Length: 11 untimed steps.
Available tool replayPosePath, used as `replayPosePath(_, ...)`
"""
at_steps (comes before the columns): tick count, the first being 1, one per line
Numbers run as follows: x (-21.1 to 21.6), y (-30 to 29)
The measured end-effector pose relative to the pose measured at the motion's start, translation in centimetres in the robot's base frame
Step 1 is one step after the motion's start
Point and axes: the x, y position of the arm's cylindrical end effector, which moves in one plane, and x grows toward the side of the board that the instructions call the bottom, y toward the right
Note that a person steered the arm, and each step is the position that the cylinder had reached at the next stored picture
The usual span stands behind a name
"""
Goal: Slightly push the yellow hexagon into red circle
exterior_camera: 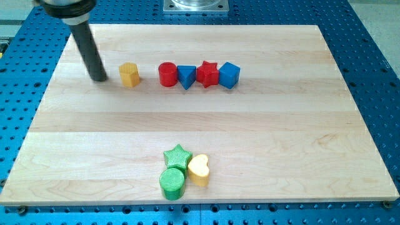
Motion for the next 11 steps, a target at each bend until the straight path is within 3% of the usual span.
replayPosePath(2, 0.0, 5.6)
replayPosePath(3, 3.9, 2.4)
replayPosePath(7, 4.6, 11.2)
replayPosePath(9, 6.1, 11.6)
replayPosePath(10, 13.7, 21.9)
replayPosePath(11, 22.7, 27.3)
